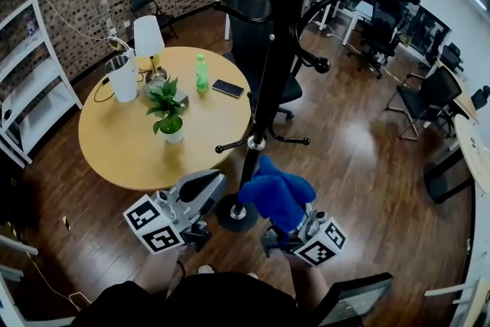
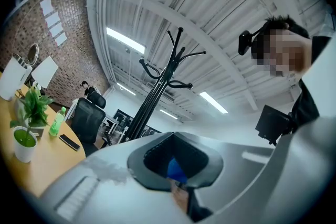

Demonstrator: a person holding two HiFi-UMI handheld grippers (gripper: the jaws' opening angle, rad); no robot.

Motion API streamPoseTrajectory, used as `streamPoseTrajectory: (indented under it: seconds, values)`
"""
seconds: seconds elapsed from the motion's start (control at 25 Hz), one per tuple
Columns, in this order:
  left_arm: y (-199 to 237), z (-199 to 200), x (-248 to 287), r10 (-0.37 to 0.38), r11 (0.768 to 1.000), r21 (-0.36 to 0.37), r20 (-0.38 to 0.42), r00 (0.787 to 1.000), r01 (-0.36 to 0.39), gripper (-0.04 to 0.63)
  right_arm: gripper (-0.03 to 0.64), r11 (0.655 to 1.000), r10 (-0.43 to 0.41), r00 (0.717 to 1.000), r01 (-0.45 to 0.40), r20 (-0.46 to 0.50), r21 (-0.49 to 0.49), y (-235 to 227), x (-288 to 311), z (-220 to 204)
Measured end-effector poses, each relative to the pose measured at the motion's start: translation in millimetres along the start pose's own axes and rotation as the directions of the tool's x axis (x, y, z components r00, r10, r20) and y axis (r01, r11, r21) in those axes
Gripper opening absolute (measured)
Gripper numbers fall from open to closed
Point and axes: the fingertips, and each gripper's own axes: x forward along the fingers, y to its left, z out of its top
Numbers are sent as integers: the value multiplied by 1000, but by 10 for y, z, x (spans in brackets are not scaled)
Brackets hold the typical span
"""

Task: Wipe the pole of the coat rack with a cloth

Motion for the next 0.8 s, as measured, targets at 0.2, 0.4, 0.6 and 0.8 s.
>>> streamPoseTrajectory:
  seconds: [0.2,0.4,0.6,0.8]
  values:
    - [-17,-22,10,-5,1000,-1,-6,1000,5,0,20,1000,-4,1000,4,0,-6,12,-13,4]
    - [-30,-28,26,-11,1000,1,-8,1000,11,0,20,1000,-16,1000,16,12,-3,0,-46,25]
    - [-29,-38,19,-8,1000,0,-16,1000,8,0,20,1000,-21,1000,21,17,-3,13,-52,44]
    - [-25,-48,30,-12,1000,-4,-19,1000,12,0,20,1000,-27,1000,27,13,3,17,-47,13]
